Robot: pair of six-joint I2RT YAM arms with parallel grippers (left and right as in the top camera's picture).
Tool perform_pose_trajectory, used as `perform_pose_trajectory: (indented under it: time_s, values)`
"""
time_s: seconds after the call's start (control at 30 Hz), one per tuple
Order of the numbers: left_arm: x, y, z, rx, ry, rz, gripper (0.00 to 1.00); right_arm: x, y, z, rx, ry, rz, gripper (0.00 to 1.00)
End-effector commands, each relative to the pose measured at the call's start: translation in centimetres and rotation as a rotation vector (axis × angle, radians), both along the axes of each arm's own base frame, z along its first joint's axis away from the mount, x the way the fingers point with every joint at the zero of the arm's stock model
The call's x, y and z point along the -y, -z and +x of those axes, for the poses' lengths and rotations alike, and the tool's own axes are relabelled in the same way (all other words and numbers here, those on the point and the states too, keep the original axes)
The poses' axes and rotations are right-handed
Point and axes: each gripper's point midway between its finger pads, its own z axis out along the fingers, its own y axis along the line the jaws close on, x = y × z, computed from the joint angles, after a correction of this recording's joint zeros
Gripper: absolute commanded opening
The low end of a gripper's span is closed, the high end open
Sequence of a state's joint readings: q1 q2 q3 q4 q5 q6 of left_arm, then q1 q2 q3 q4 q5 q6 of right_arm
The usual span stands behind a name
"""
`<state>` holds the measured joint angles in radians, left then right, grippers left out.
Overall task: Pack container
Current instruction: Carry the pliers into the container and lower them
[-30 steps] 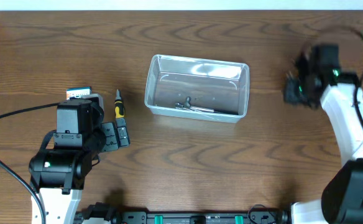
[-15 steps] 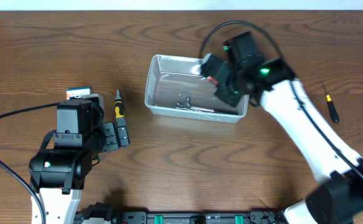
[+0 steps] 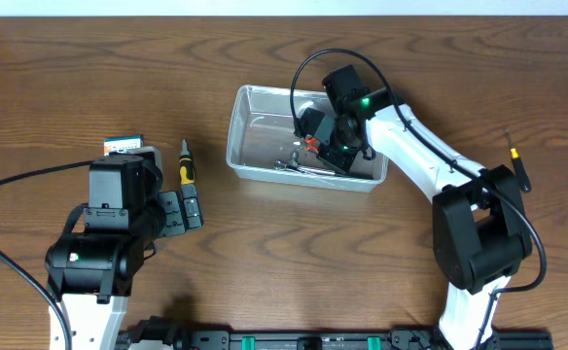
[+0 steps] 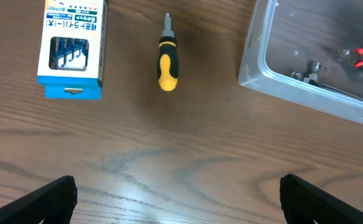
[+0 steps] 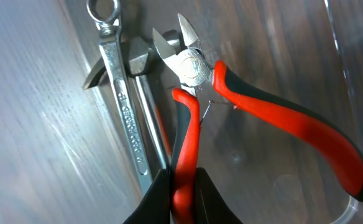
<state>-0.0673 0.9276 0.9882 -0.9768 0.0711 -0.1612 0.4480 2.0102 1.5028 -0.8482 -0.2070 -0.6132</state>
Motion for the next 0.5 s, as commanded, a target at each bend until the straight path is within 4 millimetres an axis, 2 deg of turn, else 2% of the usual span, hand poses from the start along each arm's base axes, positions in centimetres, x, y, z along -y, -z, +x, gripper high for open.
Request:
perform_pose_trajectory:
  time_s: [0.0, 0.07, 0.13, 0.33, 0.43, 0.47]
  values:
    - [-0.15, -0.73, 0.21, 0.019, -0.009, 0.005, 0.98, -0.14, -0.03, -0.18, -0.025, 0.007, 0.023, 0.01]
    - [-0.15, -0.73, 0.21, 0.019, -0.009, 0.005, 0.98, 0.01, 0.04, -0.48, -0.037, 0.007, 0.016, 0.02]
    - [-0.15, -0.73, 0.21, 0.019, -0.01, 0.005, 0.98, 0.08, 0.07, -0.63, -0.044, 0.007, 0.013, 0.09]
    - [-0.15, -0.73, 0.21, 0.019, -0.009, 0.005, 0.98, 0.16, 0.08, -0.6, -0.044, 0.009, 0.013, 0.11]
    - [-0.15, -0.73, 0.21, 0.019, -0.009, 0.005, 0.98, 0.16, 0.08, -0.59, -0.044, 0.009, 0.013, 0.25]
    - [-0.15, -0.73, 0.21, 0.019, -0.009, 0.005, 0.98, 0.16, 0.08, -0.59, -0.044, 0.009, 0.013, 0.27]
